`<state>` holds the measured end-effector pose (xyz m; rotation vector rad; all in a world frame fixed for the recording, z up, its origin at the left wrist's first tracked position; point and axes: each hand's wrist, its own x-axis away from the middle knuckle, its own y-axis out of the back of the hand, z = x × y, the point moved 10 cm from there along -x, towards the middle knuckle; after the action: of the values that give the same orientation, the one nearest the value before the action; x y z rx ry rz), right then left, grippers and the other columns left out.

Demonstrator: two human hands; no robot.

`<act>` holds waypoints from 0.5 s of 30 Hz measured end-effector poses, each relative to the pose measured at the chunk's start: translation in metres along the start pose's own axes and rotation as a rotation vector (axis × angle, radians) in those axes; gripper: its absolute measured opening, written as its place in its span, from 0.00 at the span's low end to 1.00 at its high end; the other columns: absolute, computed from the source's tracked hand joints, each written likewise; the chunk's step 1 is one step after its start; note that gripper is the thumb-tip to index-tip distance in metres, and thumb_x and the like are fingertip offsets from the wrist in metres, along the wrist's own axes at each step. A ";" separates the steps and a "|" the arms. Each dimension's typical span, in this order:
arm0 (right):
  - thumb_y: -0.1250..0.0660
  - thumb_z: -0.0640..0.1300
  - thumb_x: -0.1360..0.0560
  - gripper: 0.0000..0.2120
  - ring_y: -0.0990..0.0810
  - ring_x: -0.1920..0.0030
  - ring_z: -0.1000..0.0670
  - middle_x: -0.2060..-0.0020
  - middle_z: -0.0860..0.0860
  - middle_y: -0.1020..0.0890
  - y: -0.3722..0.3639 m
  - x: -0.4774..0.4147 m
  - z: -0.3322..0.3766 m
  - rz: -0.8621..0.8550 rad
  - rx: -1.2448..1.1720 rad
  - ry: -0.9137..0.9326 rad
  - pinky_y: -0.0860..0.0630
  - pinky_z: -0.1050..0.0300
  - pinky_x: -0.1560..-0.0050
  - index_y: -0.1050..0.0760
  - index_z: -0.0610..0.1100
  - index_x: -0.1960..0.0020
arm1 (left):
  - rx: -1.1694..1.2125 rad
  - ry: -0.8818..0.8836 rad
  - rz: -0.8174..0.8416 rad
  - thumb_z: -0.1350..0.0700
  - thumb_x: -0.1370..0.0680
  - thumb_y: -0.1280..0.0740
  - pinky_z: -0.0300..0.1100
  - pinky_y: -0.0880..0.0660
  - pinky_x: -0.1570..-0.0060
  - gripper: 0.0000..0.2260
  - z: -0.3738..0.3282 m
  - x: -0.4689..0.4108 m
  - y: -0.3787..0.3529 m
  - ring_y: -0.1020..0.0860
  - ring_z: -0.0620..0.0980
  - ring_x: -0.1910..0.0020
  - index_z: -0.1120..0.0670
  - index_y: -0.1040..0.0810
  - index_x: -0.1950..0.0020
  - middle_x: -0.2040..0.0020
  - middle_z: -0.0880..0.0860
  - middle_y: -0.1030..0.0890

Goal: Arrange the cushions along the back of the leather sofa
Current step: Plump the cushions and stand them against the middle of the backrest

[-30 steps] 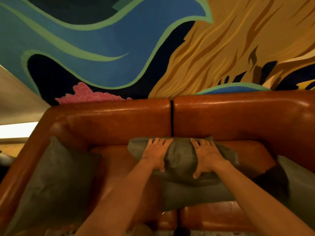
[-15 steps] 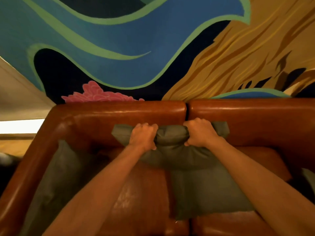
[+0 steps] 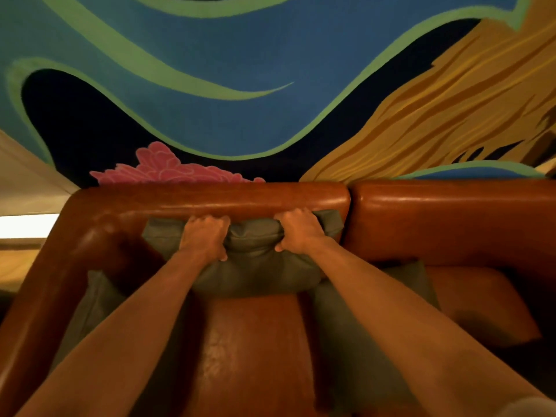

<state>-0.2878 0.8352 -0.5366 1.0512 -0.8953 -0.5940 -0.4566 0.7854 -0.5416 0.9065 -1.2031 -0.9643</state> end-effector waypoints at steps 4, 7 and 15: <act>0.19 0.58 0.30 0.30 0.21 0.33 0.42 0.37 0.47 0.16 -0.020 -0.021 0.004 0.032 0.004 0.003 0.31 0.46 0.31 0.20 0.49 0.33 | -0.003 -0.009 0.029 0.41 0.36 0.20 0.51 0.29 0.39 0.33 0.012 -0.020 -0.023 0.22 0.56 0.38 0.48 0.26 0.35 0.41 0.55 0.18; 0.17 0.59 0.33 0.38 0.22 0.31 0.42 0.34 0.46 0.17 -0.033 -0.034 -0.002 0.088 -0.001 -0.037 0.31 0.45 0.29 0.24 0.49 0.27 | 0.013 -0.023 0.069 0.41 0.36 0.20 0.51 0.30 0.38 0.34 0.014 -0.033 -0.037 0.23 0.56 0.38 0.48 0.27 0.34 0.40 0.55 0.20; 0.18 0.57 0.31 0.46 0.26 0.26 0.43 0.27 0.46 0.22 -0.082 -0.040 -0.039 0.236 0.034 -0.134 0.35 0.45 0.23 0.32 0.51 0.18 | 0.096 -0.094 0.172 0.42 0.36 0.19 0.54 0.30 0.36 0.35 -0.020 -0.054 -0.091 0.25 0.56 0.35 0.49 0.28 0.34 0.39 0.56 0.21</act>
<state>-0.2765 0.8524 -0.6340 0.9269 -1.1326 -0.4563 -0.4522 0.8066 -0.6470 0.8251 -1.3936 -0.8241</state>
